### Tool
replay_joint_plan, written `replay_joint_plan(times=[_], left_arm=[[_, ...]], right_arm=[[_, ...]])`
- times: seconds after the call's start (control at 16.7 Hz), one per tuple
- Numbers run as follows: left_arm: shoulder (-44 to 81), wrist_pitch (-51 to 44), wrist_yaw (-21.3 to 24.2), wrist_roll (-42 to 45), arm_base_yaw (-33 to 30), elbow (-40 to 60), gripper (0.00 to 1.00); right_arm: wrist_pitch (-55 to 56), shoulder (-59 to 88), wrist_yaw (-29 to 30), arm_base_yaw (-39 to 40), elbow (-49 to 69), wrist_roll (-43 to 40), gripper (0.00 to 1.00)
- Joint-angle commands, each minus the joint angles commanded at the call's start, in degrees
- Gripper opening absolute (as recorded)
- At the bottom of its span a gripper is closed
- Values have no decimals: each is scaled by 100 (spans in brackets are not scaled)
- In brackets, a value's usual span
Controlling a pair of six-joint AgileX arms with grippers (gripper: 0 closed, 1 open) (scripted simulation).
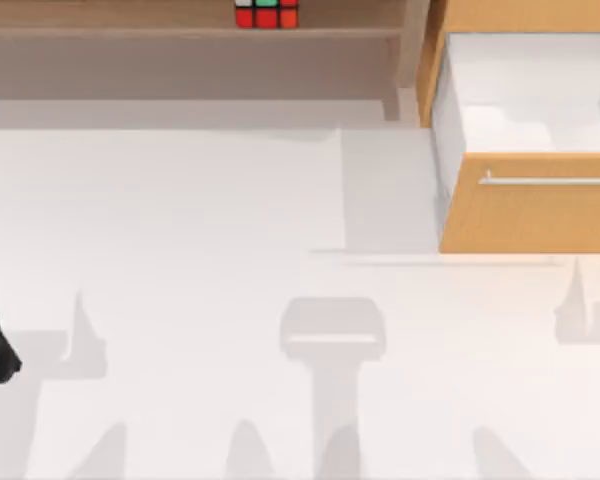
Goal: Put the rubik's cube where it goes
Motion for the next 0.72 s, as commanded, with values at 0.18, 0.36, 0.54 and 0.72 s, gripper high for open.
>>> replay_joint_plan(times=[0.18,0.36,0.54,0.72], left_arm=[[0,0,0,0,0,0,100],[0,0,0,0,0,0,100],[0,0,0,0,0,0,100],[0,0,0,0,0,0,100]], right_arm=[[493,1430,568,490,1105,20,100],[1058,3339,1219,1100,2398,36,100],[1640,5482,1888,1776,3744,47,100],[2197,7569,2527,2456,5035,54,100]])
